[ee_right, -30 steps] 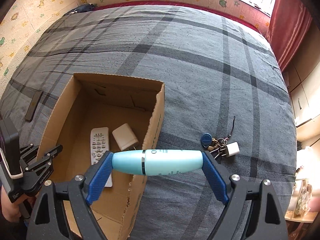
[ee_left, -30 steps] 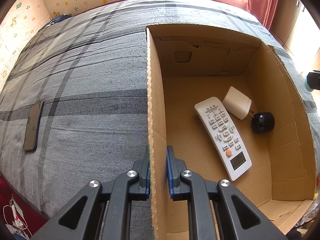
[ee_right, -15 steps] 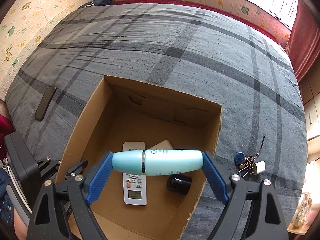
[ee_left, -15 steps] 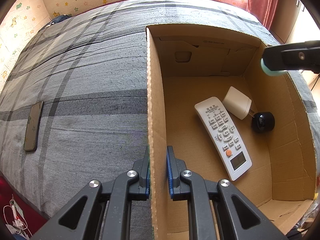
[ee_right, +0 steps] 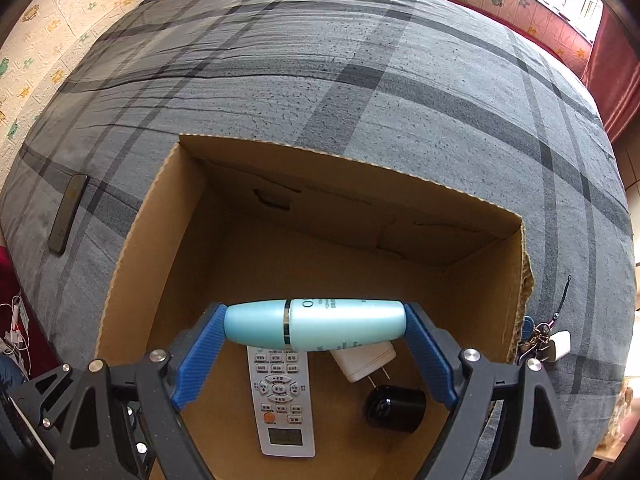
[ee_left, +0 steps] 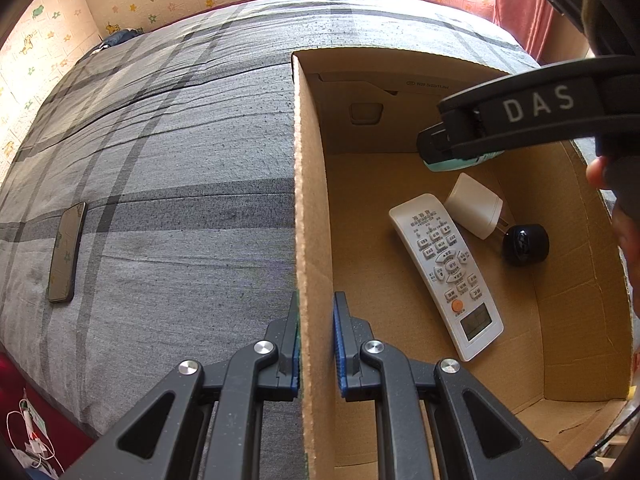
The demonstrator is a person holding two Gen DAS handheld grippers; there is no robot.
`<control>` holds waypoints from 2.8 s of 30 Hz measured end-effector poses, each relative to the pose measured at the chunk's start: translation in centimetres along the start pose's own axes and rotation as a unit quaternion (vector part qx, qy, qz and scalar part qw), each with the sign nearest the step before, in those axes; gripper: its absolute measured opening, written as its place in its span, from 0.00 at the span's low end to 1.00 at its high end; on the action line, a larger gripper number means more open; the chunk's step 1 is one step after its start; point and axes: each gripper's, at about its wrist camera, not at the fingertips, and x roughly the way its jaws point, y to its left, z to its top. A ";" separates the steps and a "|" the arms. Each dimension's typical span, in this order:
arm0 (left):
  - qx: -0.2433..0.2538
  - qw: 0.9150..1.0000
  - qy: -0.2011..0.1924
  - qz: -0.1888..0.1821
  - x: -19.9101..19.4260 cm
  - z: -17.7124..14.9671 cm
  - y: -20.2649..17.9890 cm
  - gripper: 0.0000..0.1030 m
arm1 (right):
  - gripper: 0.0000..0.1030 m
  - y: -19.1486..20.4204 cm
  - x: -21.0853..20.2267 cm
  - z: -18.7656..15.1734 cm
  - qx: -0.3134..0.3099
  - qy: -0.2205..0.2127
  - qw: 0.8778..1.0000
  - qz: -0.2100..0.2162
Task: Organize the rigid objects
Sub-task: 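Lift the mint-green tube with the right tool and carry it into the box, then lower the tube beyond the remote and open the right tool, then withdraw the right tool from the box toward the keyring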
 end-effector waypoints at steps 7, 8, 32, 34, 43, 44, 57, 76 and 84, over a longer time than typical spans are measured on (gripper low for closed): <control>0.000 1.000 0.000 0.001 0.0 0.0 0.0 0.13 | 0.87 -0.1 1.6 0.2 0.007 0.007 1.000 0.003; 0.001 1.000 0.001 0.001 0.0 0.0 -0.1 0.13 | 0.87 -0.1 1.6 0.2 0.006 0.007 1.000 0.004; 0.000 1.000 0.002 0.000 0.0 0.2 -0.1 0.13 | 1.00 1.3 2.2 0.4 -0.015 0.009 1.000 0.016; 0.000 1.000 0.002 0.000 0.0 0.2 0.0 0.13 | 1.00 1.5 1.9 0.3 -0.019 0.002 1.000 0.007; -0.001 1.000 0.003 -0.001 0.0 0.2 -0.1 0.13 | 1.00 1.8 -0.7 0.2 -0.020 -0.016 1.000 -0.003; -0.001 1.000 0.003 -0.001 0.0 0.2 0.0 0.13 | 1.00 1.7 -1.0 0.2 -0.018 -0.018 1.000 -0.005; -0.002 1.000 0.003 0.000 0.0 0.2 0.0 0.13 | 1.00 0.8 -5.3 -0.4 -0.008 -0.029 0.999 -0.023; 0.000 1.000 0.004 0.003 -0.1 0.2 -0.2 0.13 | 1.00 -4.0 -10.9 -3.3 0.010 -0.047 0.998 -0.038; 0.001 1.000 0.004 0.003 -0.1 0.2 -0.2 0.13 | 1.00 -6.5 -12.4 -5.3 0.008 -0.056 0.997 -0.045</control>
